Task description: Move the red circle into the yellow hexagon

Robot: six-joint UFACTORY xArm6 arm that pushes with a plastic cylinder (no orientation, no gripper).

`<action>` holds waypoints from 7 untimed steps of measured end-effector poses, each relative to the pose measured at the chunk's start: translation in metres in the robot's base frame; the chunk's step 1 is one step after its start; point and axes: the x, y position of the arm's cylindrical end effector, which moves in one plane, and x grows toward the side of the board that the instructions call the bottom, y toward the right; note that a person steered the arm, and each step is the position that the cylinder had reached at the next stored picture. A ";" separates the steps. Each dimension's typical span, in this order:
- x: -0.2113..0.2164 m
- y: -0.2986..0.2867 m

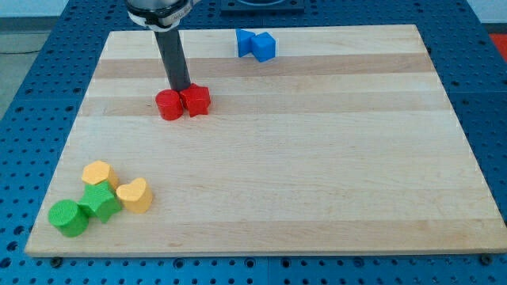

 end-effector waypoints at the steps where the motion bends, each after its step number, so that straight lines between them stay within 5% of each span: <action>1: -0.043 0.002; 3: -0.039 0.071; 5: 0.008 0.055; 7: 0.001 0.021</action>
